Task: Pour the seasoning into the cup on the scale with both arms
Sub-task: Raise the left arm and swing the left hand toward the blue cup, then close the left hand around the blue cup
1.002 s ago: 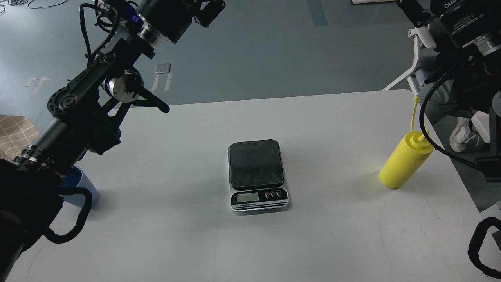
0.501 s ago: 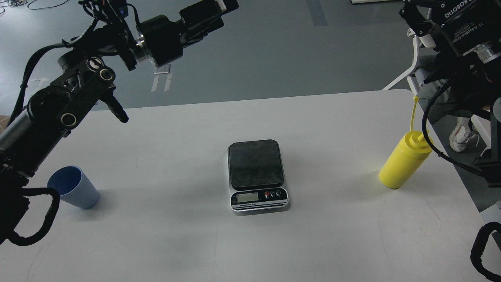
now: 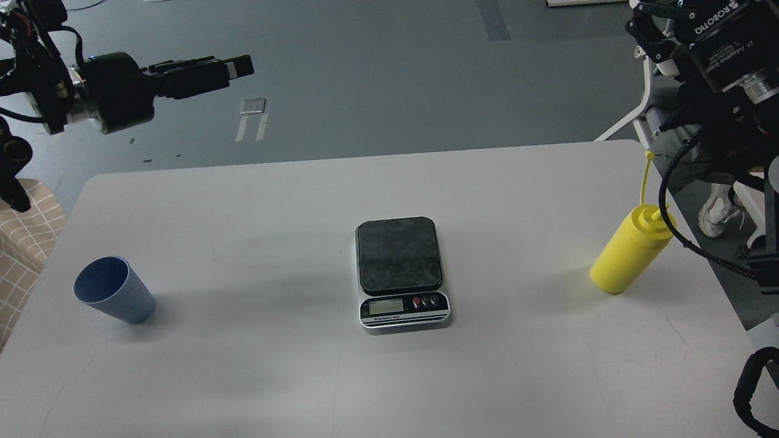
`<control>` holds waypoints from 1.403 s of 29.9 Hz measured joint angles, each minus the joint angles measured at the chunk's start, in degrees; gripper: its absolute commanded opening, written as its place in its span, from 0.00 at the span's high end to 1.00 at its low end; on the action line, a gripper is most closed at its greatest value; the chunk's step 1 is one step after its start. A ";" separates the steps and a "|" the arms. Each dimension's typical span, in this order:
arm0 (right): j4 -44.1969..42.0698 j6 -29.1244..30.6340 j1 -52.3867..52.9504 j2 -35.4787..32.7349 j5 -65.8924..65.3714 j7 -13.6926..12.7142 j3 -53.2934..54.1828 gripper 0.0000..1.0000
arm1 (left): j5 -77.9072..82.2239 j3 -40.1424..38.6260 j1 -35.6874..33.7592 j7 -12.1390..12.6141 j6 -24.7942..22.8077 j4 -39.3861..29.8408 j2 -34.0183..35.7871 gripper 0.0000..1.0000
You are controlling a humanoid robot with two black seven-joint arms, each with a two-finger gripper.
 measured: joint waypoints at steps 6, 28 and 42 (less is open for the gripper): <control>-0.24 0.00 -0.89 0.00 0.00 0.29 0.19 0.00 | 2.86 0.56 2.62 0.03 3.55 -1.86 9.99 0.02; -0.94 0.00 -2.55 -0.39 -0.13 0.50 0.32 0.00 | 4.47 21.17 15.08 0.02 25.91 -5.86 25.79 0.02; -0.95 0.00 -3.38 -0.83 -0.04 0.50 0.42 0.00 | 3.60 21.23 20.60 0.02 25.58 -3.73 22.08 0.02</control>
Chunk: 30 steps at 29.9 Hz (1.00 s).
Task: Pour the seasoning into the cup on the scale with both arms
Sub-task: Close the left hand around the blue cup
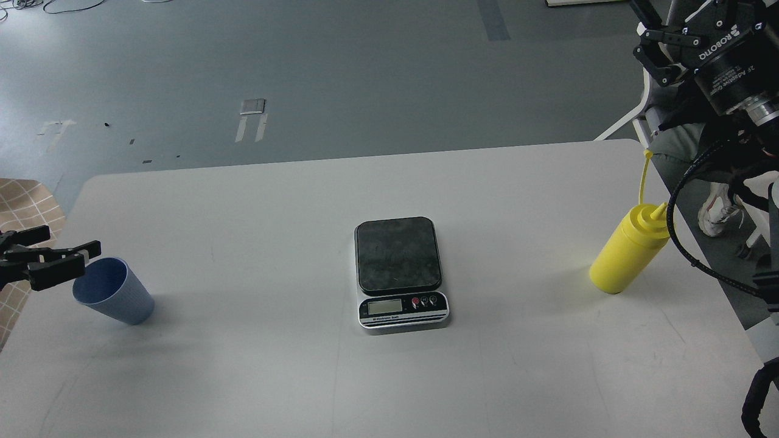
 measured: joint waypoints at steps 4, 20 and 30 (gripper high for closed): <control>0.11 0.00 -0.46 -0.02 0.00 0.00 0.00 0.00 | -0.13 0.00 0.12 0.01 -0.13 3.37 -3.12 0.02; 0.62 0.00 -1.99 -1.27 0.22 0.00 0.78 0.00 | 0.22 0.06 2.73 0.00 -0.48 7.37 -5.36 0.02; 0.68 0.00 -2.93 -1.35 0.22 0.00 1.43 0.00 | 0.46 0.06 4.05 0.00 -0.34 11.14 -8.41 0.13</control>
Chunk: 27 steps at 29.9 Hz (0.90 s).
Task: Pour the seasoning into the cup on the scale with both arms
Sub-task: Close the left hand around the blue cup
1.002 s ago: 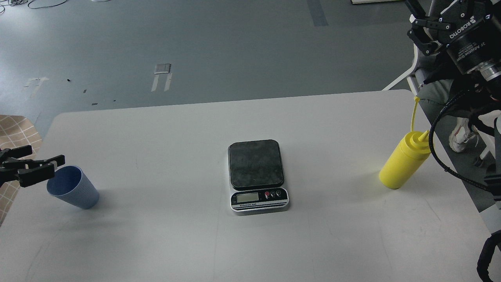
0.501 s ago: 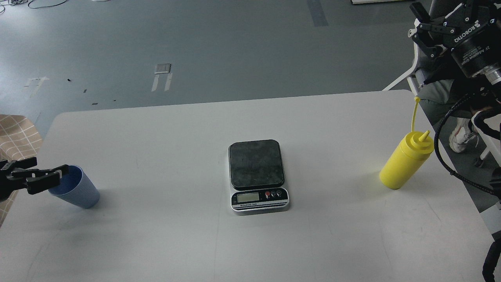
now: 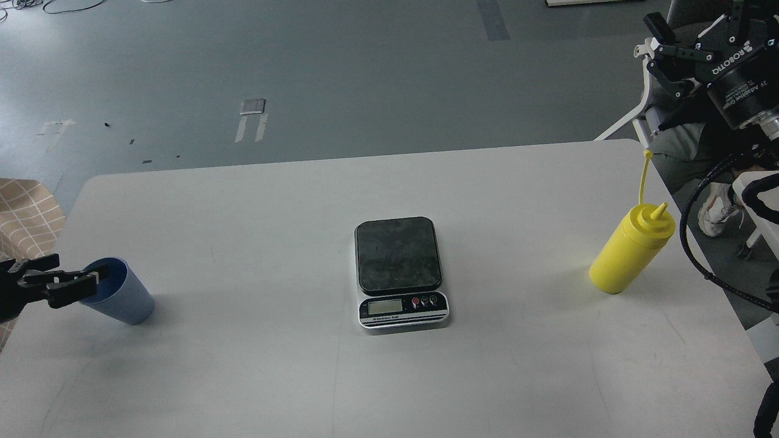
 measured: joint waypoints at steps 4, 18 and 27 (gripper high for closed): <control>0.00 0.00 -0.34 0.00 -0.05 0.00 0.11 0.01 | -0.13 -0.20 0.04 0.00 0.39 0.59 -0.80 0.48; -0.24 0.00 -0.80 -0.34 -0.17 0.00 0.16 0.00 | -0.06 -0.64 -0.38 0.00 0.57 0.88 -0.91 0.57; -0.41 0.00 -0.81 -0.34 -0.26 0.00 0.16 0.00 | -0.03 -0.81 -0.48 0.00 0.57 0.33 -0.80 0.51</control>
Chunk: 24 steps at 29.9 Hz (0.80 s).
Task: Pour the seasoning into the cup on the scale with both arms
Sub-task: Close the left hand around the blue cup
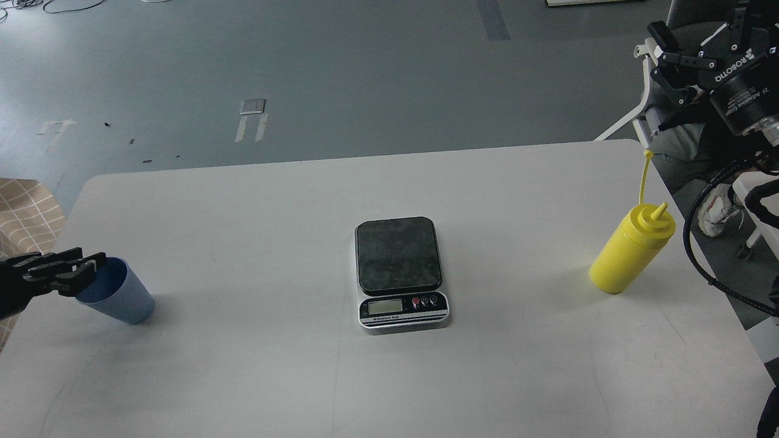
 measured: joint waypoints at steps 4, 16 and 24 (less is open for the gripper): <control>0.00 0.00 0.00 0.00 0.00 0.00 0.00 0.00 | 0.04 0.10 0.42 0.00 0.00 -0.22 0.02 0.51; 0.00 0.00 0.01 -1.53 0.00 0.00 0.00 0.00 | 0.22 0.70 0.97 0.00 0.00 -0.31 0.51 0.53; 0.33 0.00 -0.84 -1.59 0.00 0.00 -0.01 0.00 | 0.23 0.72 1.79 0.00 -0.17 -0.44 0.11 0.55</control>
